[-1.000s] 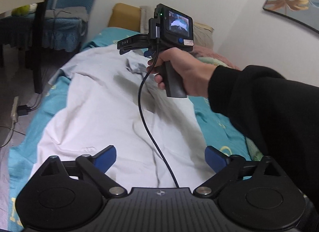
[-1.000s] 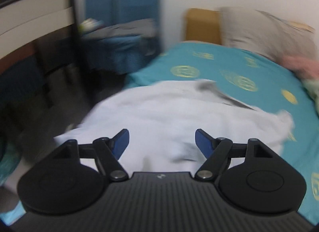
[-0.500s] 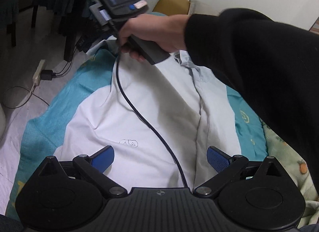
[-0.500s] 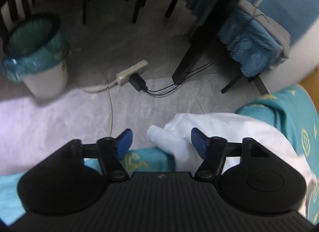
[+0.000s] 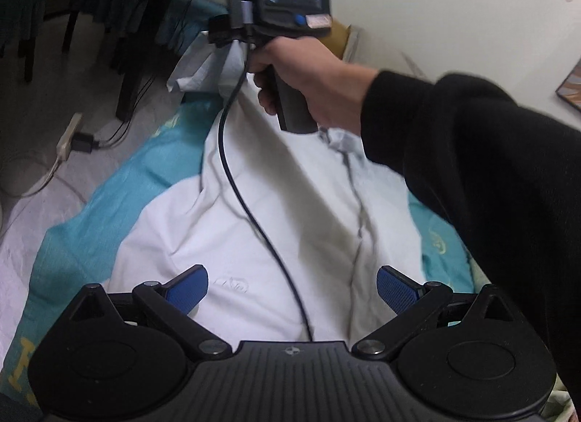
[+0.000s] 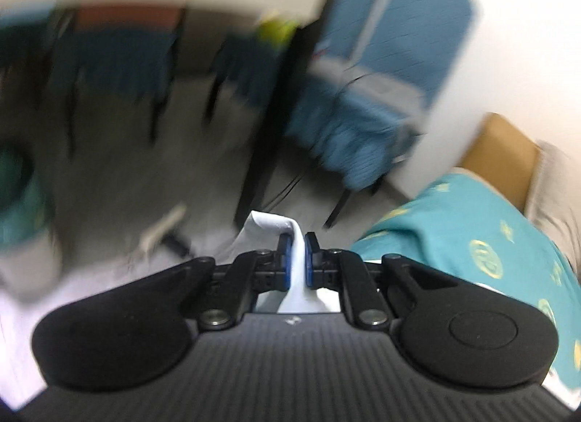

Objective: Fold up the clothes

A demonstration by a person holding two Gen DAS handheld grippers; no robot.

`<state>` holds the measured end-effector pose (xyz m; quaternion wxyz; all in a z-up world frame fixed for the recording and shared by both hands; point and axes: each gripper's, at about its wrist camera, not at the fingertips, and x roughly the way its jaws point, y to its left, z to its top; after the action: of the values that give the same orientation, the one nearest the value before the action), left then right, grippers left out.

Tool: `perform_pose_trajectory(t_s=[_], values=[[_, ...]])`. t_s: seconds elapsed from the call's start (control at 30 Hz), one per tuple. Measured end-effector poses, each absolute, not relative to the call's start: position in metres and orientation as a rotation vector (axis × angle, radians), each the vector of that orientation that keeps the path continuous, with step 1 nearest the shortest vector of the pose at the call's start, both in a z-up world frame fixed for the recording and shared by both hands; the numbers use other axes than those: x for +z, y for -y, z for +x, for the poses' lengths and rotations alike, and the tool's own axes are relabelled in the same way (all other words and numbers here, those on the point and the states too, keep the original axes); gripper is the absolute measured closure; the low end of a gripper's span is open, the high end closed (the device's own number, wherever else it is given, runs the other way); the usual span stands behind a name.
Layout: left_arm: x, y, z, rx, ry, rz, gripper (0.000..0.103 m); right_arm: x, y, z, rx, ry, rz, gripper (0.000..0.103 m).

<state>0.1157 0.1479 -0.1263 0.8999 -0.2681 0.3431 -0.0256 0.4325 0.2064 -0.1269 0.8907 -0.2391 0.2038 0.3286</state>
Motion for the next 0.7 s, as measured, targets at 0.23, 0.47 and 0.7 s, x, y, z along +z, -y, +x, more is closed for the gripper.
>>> perform_pose_trajectory(t_s=[0.23, 0.47, 0.7], values=[[-0.110, -0.133, 0.104, -0.076, -0.634, -0.478, 0.003, -0.094, -0.090, 0.448, 0.332, -0.331, -0.222, 0.093], [-0.112, -0.121, 0.107, -0.071, -0.650, -0.435, 0.003, -0.123, 0.018, 0.458, 0.132, -0.484, 0.042, 0.091], [-0.118, -0.115, 0.119, -0.066, -0.665, -0.377, 0.003, -0.161, 0.100, 0.460, 0.094, -0.694, 0.266, 0.039]])
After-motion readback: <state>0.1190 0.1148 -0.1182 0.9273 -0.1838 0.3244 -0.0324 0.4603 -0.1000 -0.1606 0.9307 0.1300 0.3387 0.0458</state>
